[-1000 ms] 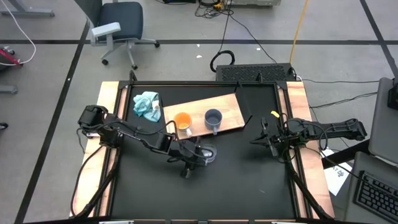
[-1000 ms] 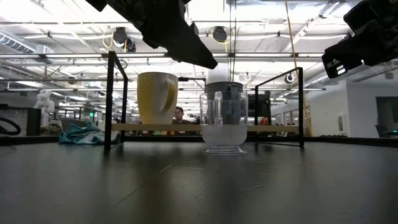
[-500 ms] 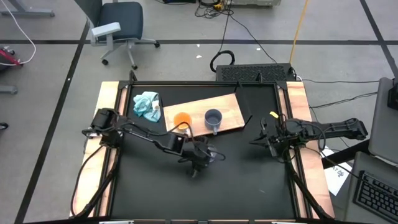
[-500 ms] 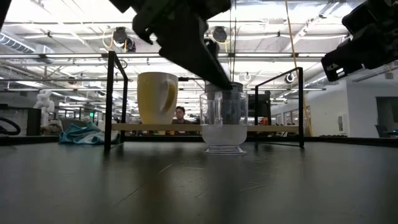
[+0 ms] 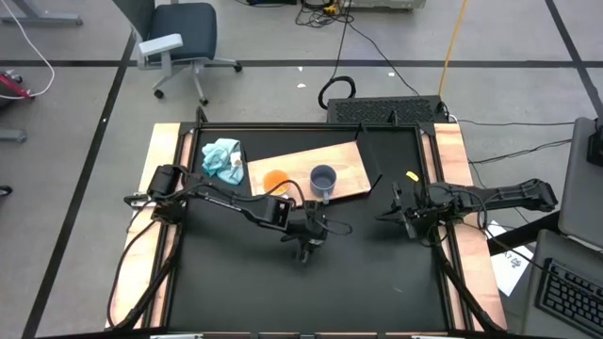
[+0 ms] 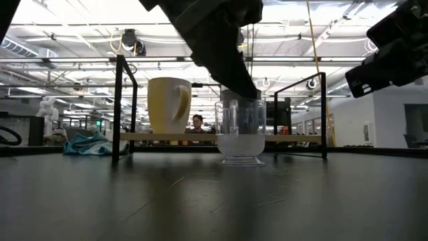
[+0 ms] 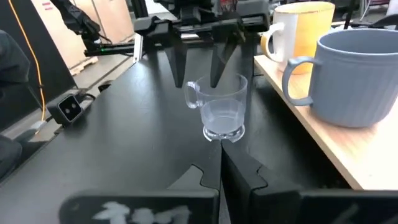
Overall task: Stack small to large cups/mugs on shelf
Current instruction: Put the transparent mug on the shelf
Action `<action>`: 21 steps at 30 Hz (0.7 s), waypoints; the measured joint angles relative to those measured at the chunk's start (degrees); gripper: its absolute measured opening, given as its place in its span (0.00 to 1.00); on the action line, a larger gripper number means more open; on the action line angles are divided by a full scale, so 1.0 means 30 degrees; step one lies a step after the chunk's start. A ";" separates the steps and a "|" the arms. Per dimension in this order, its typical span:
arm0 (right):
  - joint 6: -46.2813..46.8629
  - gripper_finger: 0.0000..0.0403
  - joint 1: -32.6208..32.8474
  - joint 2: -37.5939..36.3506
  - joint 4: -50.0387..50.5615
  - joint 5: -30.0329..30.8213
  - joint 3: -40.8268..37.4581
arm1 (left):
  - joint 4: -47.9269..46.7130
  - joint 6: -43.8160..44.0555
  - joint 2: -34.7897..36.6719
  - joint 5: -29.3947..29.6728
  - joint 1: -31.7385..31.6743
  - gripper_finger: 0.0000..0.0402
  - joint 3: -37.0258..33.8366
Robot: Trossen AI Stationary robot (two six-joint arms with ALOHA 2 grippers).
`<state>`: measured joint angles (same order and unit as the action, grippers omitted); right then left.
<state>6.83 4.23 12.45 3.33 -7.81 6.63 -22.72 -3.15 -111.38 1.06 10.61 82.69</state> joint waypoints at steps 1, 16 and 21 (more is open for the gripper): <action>0.0000 0.00 0.0007 -0.0014 -0.0048 0.0007 -0.0007 | 0.0010 0.0301 -0.0005 0.0000 -0.0001 0.61 0.0093; -0.0138 0.00 0.0005 0.0066 -0.0605 0.0007 0.0000 | -0.0055 0.4170 0.0002 0.0155 -0.0080 0.61 0.0149; -0.0142 0.00 0.0000 0.0066 -0.0605 0.0004 0.0000 | -0.0073 0.5076 0.0002 0.0778 -0.0087 0.61 0.0149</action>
<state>6.40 4.23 12.64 1.52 -7.80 6.63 -22.94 12.08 -111.37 3.39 10.35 83.13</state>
